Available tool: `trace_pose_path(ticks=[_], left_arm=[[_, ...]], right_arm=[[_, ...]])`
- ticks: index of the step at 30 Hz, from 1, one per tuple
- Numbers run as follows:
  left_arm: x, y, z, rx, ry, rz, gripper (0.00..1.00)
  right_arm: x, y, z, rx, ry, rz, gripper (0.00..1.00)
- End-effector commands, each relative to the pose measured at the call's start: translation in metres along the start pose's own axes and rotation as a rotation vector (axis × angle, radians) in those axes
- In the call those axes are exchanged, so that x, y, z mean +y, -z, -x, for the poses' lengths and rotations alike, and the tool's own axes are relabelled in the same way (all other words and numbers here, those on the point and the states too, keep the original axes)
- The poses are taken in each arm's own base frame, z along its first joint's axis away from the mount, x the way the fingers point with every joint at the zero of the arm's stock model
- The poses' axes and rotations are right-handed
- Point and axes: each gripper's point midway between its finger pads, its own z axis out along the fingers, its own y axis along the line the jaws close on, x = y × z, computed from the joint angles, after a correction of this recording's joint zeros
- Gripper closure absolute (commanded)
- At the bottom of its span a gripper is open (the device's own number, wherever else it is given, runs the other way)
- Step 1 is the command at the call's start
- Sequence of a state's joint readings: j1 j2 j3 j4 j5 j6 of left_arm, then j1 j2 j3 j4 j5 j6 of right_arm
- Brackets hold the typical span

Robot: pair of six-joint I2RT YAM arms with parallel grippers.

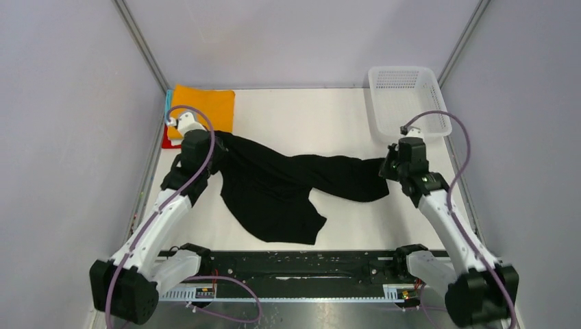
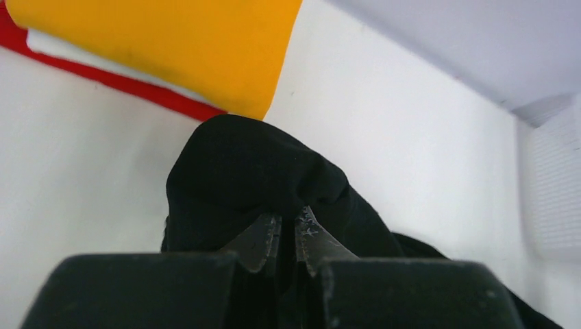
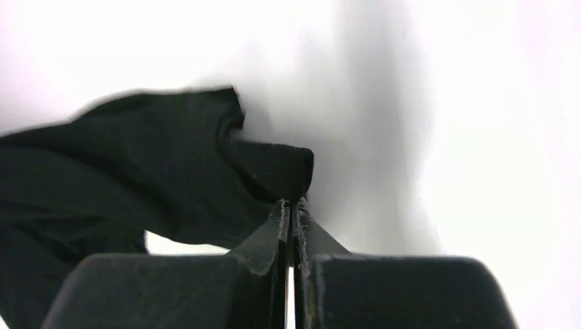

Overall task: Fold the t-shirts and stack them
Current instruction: Flatten out the tshirt

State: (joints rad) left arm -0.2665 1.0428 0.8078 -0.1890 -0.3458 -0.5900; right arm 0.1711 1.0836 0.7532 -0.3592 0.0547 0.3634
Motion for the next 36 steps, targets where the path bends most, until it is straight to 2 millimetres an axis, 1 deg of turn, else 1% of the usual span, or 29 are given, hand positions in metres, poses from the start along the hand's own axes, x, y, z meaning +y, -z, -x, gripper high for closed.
trace_pose_path(ticks=[1, 3, 5, 8, 10, 13, 16, 18, 20, 22, 23, 25, 26, 27, 28, 30, 32, 34, 36], left_arm=[[-0.028, 0.047, 0.085, -0.231, 0.053, -0.120, 1.00], [-0.035, 0.075, 0.115, -0.312, 0.067, -0.165, 1.00], [-0.039, 0.108, 0.145, -0.406, 0.088, -0.211, 1.00], [-0.043, 0.160, 0.186, -0.544, 0.115, -0.290, 1.00], [-0.046, 0.198, 0.208, -0.621, 0.126, -0.351, 1.00], [-0.053, 0.251, 0.237, -0.717, 0.122, -0.451, 1.00], [-0.048, 0.292, 0.256, -0.790, 0.128, -0.478, 1.00], [-0.039, 0.313, 0.265, -0.830, 0.136, -0.469, 1.00], [-0.031, 0.334, 0.271, -0.878, 0.152, -0.472, 1.00], [-0.023, 0.350, 0.274, -0.911, 0.171, -0.477, 1.00], [-0.021, 0.354, 0.274, -0.920, 0.177, -0.477, 1.00], [-0.018, 0.351, 0.276, -0.922, 0.186, -0.459, 1.00], [-0.016, 0.344, 0.277, -0.915, 0.192, -0.428, 1.00], [-0.013, 0.334, 0.279, -0.906, 0.197, -0.380, 1.00], [-0.010, 0.322, 0.281, -0.891, 0.201, -0.318, 1.00], [0.004, 0.293, 0.284, -0.854, 0.211, -0.148, 1.00], [0.012, 0.270, 0.284, -0.819, 0.205, -0.026, 1.00], [0.012, 0.256, 0.283, -0.794, 0.191, 0.015, 1.00], [0.006, 0.253, 0.280, -0.786, 0.184, -0.019, 1.00]], right_arm=[[0.001, 0.063, 0.074, -0.348, 0.028, -0.006, 1.00], [0.000, 0.101, 0.098, -0.474, 0.024, -0.003, 1.00], [0.000, 0.143, 0.121, -0.606, 0.008, 0.006, 1.00], [0.004, 0.204, 0.146, -0.782, 0.001, 0.058, 1.00], [0.007, 0.247, 0.161, -0.887, -0.003, 0.089, 1.00], [0.010, 0.300, 0.172, -1.003, -0.002, 0.139, 1.00], [0.005, 0.347, 0.175, -1.087, -0.011, 0.149, 1.00], [-0.004, 0.373, 0.171, -1.139, -0.019, 0.128, 1.00], [-0.015, 0.391, 0.165, -1.166, -0.036, 0.102, 1.00], [-0.025, 0.401, 0.157, -1.165, -0.061, 0.075, 1.00], [-0.030, 0.401, 0.154, -1.155, -0.076, 0.054, 1.00], [-0.042, 0.387, 0.149, -1.100, -0.103, -0.019, 1.00], [-0.049, 0.378, 0.147, -1.064, -0.114, -0.069, 1.00], [-0.055, 0.363, 0.147, -1.011, -0.116, -0.132, 1.00], [-0.064, 0.353, 0.145, -0.959, -0.125, -0.201, 1.00], [-0.077, 0.330, 0.136, -0.834, -0.121, -0.323, 1.00], [-0.084, 0.313, 0.129, -0.749, -0.110, -0.390, 1.00], [-0.084, 0.301, 0.123, -0.717, -0.107, -0.396, 1.00], [-0.081, 0.294, 0.118, -0.701, -0.107, -0.370, 1.00]])
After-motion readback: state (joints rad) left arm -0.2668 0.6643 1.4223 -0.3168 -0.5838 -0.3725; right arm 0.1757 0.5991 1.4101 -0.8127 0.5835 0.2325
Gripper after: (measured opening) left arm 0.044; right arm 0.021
